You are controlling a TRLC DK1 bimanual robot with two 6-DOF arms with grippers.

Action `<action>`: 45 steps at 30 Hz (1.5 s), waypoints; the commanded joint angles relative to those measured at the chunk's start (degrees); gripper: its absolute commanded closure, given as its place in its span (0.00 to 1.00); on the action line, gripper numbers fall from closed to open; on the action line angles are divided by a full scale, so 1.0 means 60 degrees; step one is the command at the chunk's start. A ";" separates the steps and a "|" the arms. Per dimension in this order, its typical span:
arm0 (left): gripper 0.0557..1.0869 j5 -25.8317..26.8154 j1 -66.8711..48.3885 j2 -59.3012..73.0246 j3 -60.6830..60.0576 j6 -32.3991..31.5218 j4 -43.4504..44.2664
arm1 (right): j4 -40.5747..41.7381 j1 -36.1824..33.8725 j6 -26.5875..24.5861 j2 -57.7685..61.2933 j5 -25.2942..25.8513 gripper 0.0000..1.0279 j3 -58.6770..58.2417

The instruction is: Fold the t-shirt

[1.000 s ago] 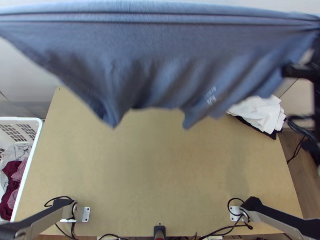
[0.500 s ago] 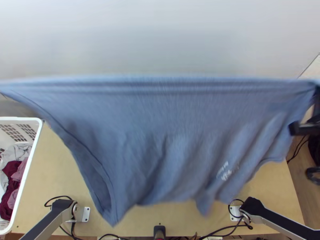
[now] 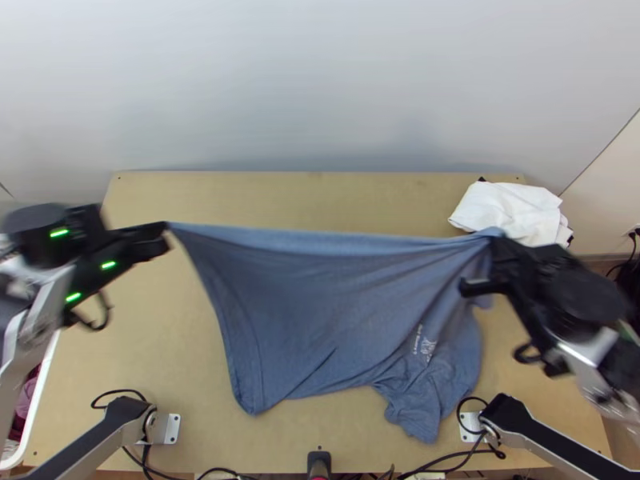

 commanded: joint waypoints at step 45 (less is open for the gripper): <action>0.96 0.0106 -0.0928 0.6822 -0.0938 -0.0517 0.4242 | 0.2788 -0.4225 0.3226 0.7795 -0.3712 0.97 -0.0391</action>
